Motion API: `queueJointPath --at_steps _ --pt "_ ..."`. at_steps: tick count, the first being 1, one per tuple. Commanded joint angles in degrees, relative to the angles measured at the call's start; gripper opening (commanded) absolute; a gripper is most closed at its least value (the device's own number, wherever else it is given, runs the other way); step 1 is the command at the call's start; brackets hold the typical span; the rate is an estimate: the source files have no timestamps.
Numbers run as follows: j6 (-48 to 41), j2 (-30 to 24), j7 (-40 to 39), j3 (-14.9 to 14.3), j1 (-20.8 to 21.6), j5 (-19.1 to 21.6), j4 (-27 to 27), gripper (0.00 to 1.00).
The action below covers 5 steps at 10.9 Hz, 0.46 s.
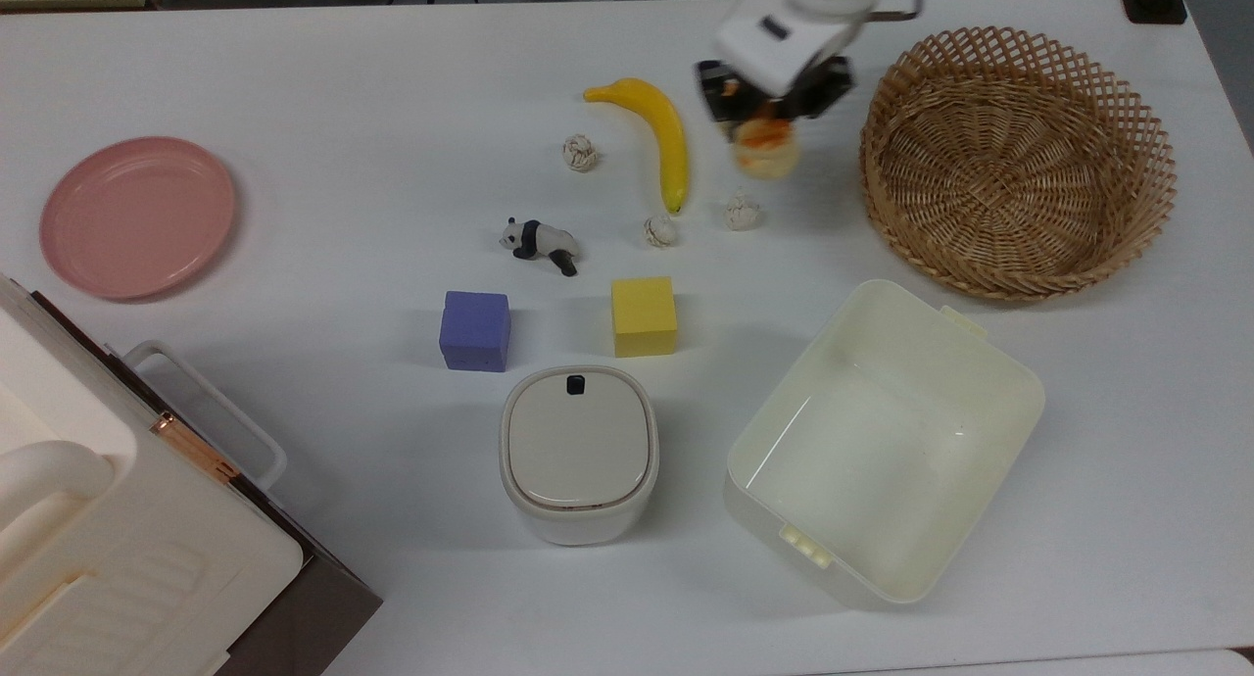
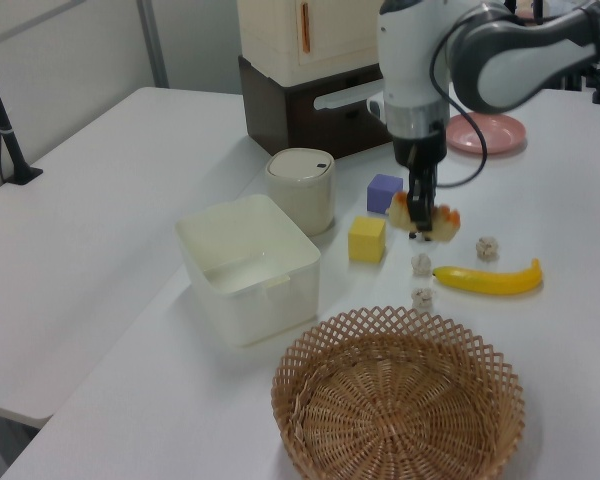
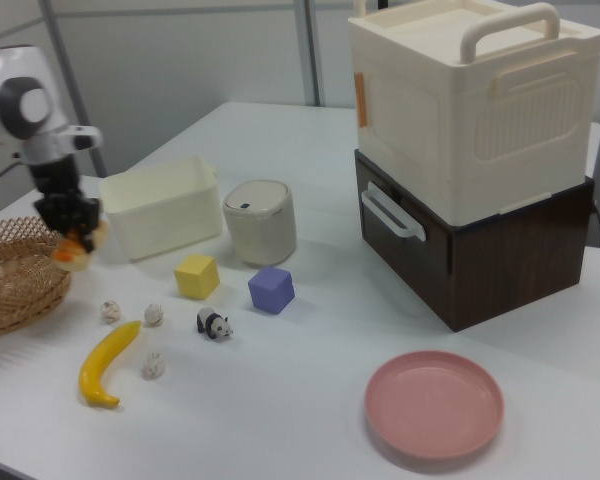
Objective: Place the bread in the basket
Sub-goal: 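Carry the bread roll over the wicker basket and lower it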
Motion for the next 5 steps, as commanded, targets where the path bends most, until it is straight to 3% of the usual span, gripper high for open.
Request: queueJointPath --at_steps 1,5 --pt "4.57 1.6 10.1 -0.75 7.65 1.84 1.0 0.35" --pt "9.33 2.91 16.1 -0.75 15.22 1.49 1.0 0.38"
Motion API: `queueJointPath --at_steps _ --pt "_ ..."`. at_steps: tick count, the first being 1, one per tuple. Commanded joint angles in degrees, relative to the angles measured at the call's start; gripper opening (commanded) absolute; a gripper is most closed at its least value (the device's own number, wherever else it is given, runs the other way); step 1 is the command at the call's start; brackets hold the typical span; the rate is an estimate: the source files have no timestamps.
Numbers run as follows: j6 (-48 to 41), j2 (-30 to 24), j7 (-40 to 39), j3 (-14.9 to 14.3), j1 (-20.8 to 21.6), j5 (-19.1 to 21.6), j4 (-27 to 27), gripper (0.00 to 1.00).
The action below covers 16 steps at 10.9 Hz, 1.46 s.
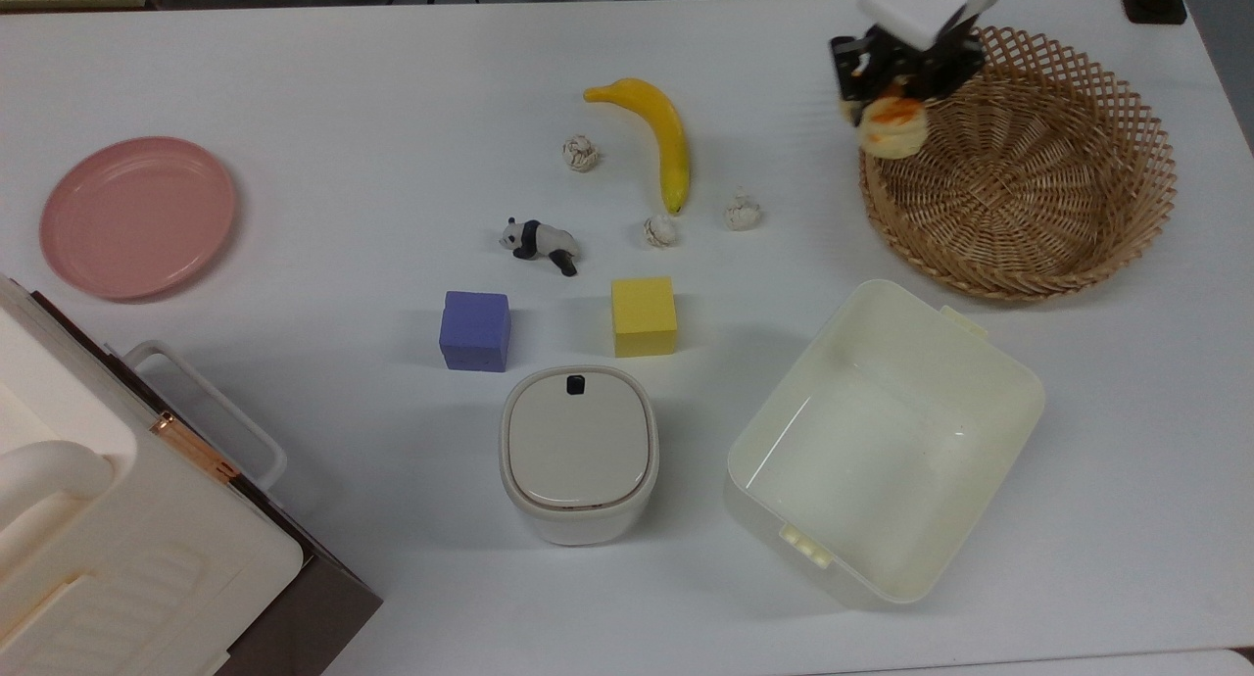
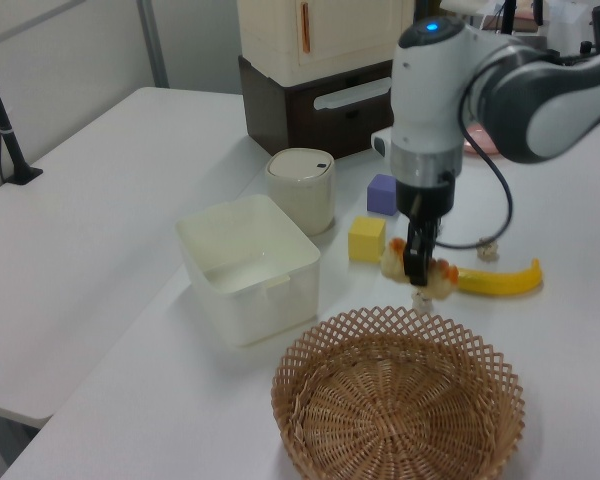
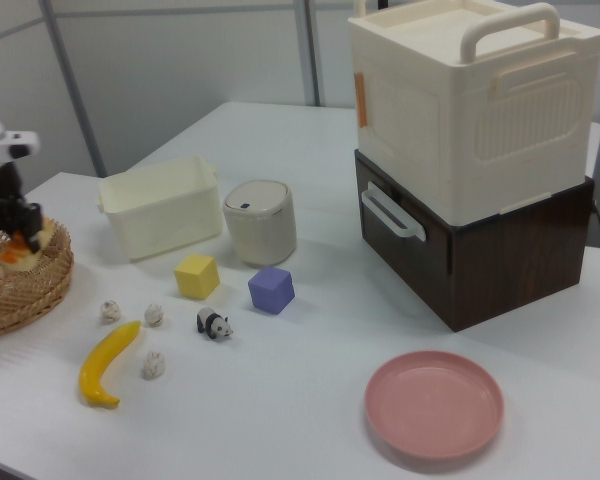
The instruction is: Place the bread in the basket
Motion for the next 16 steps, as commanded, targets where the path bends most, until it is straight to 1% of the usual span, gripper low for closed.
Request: queueJointPath --at_steps 1,2,3,5,8,9,10,12,16 --pt "2.88 1.66 3.82 -0.87 5.74 0.63 1.04 0.45" --pt "3.06 1.84 3.82 -0.87 6.18 0.46 1.3 0.69" --pt "3.06 1.76 3.73 -0.87 6.27 -0.07 1.3 1.0" --pt "3.06 1.76 3.21 -0.87 5.84 -2.26 2.17 1.0" --pt "2.01 1.23 0.93 -1.4 3.65 -2.53 4.02 1.0" --pt "0.44 0.79 -0.65 -1.57 1.55 -2.53 4.72 1.0" --pt "-2.53 0.7 -2.23 -1.58 -1.0 -2.45 6.64 1.0" --pt "-7.29 0.44 -7.49 -1.66 -7.32 -2.1 9.03 1.0" --pt "-13.0 -3.86 -17.08 -1.75 -18.57 -2.18 9.12 1.0"
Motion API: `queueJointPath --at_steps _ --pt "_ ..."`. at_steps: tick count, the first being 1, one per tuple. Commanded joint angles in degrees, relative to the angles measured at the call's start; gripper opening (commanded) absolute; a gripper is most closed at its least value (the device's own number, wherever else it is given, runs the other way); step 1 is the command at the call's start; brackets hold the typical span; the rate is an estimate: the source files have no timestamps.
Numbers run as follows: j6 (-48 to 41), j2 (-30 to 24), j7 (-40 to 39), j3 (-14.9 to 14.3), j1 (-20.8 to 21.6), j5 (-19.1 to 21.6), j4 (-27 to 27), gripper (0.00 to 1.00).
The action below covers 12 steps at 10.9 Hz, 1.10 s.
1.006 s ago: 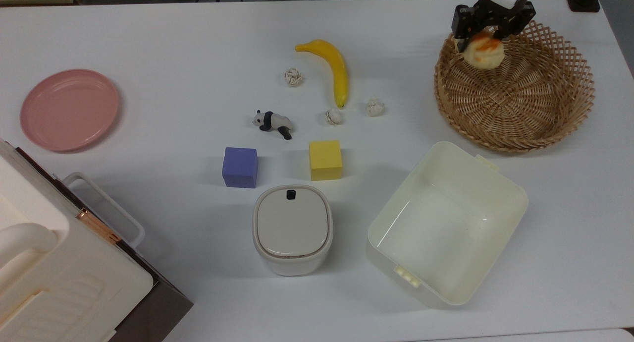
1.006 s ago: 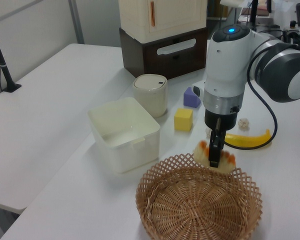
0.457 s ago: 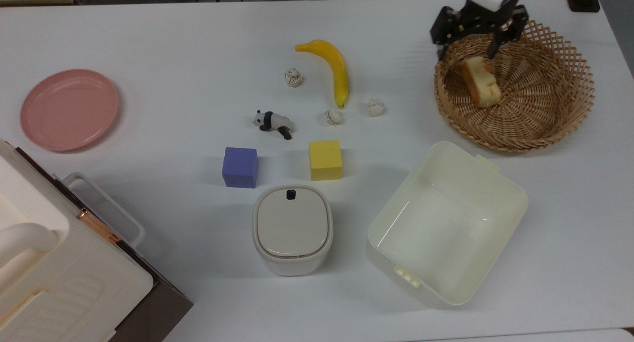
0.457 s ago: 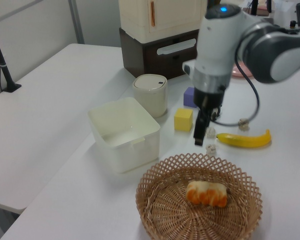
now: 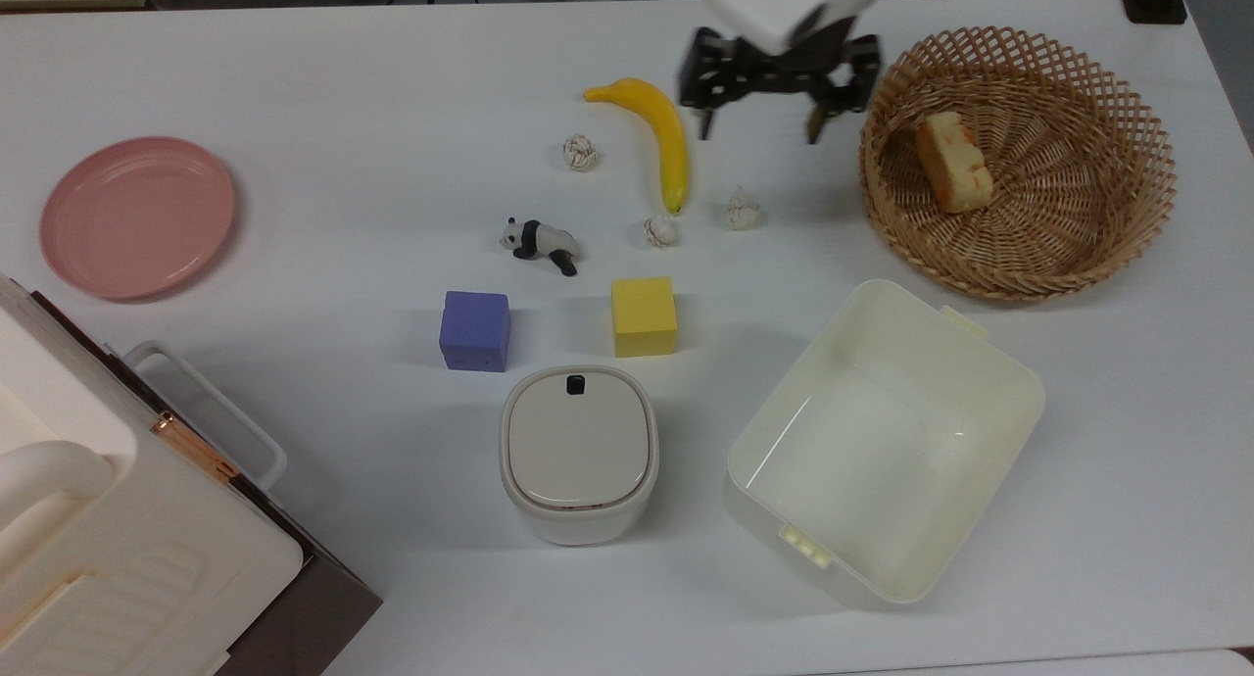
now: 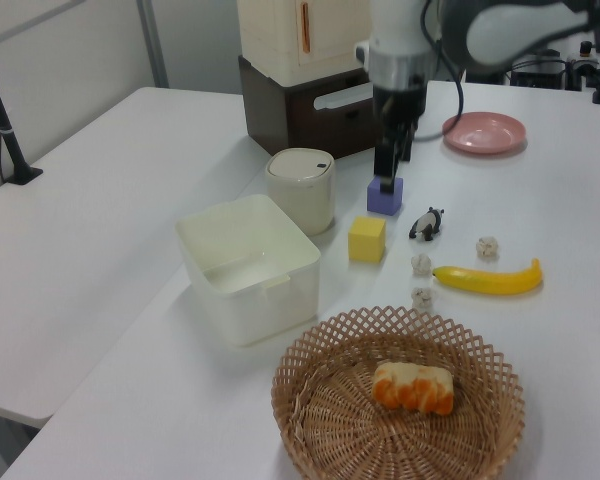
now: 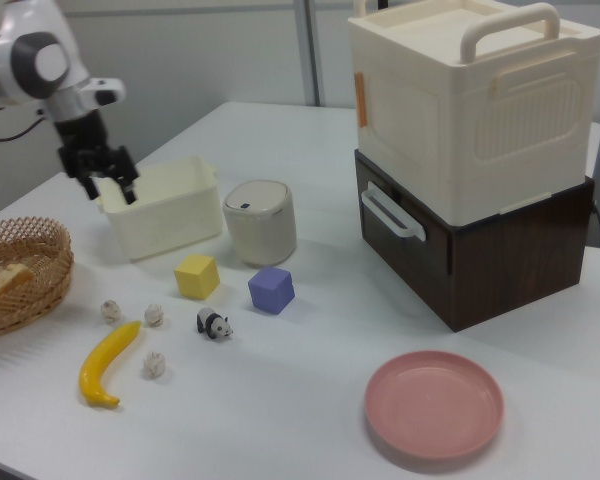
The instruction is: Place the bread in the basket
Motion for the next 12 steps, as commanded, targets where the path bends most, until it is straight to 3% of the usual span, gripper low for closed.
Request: queueJointPath --at_steps 1,7,12 --pt "-7.33 -4.18 -6.82 0.27 -6.94 -0.21 -0.22 1.0" --pt "-17.73 -14.55 -17.1 0.79 -18.02 0.13 -0.92 1.0" --pt "-17.82 -15.17 -18.71 0.71 -19.35 -0.13 -1.19 1.0"
